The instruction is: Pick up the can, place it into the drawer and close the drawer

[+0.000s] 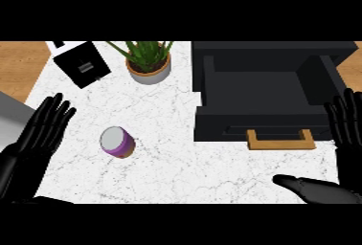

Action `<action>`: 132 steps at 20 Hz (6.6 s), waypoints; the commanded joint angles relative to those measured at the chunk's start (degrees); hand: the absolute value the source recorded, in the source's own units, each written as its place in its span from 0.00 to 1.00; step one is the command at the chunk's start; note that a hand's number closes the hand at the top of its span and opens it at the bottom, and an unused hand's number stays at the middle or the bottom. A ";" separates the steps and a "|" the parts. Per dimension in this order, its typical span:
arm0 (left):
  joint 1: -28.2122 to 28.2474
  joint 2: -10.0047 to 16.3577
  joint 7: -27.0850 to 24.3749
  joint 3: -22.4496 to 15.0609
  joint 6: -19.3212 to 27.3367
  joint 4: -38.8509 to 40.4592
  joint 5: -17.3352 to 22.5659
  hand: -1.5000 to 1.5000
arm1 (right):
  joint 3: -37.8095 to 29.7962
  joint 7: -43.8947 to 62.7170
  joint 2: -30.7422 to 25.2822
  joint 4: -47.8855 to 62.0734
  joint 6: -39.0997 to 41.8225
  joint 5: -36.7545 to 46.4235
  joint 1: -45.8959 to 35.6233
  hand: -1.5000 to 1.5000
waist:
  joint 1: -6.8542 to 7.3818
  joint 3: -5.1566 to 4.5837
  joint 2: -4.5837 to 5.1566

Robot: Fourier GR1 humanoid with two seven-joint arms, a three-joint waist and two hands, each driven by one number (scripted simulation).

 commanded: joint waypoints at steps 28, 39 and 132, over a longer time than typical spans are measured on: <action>1.76 0.12 22.24 13.42 -1.92 -6.58 23.64 0.00 | -22.58 -5.13 -3.54 -3.40 18.34 -19.58 16.73 0.00 | 0.09 -0.04 -0.04; -1.91 -5.41 20.21 6.23 1.38 0.64 15.02 0.00 | -25.84 -5.10 -0.45 -4.12 23.56 -20.90 19.64 0.00 | 0.01 -0.04 -0.03; -26.88 -11.03 -10.95 -1.82 18.99 38.65 8.97 1.00 | -36.17 1.98 4.30 -12.52 31.93 -31.29 25.29 0.00 | -0.09 0.04 -0.36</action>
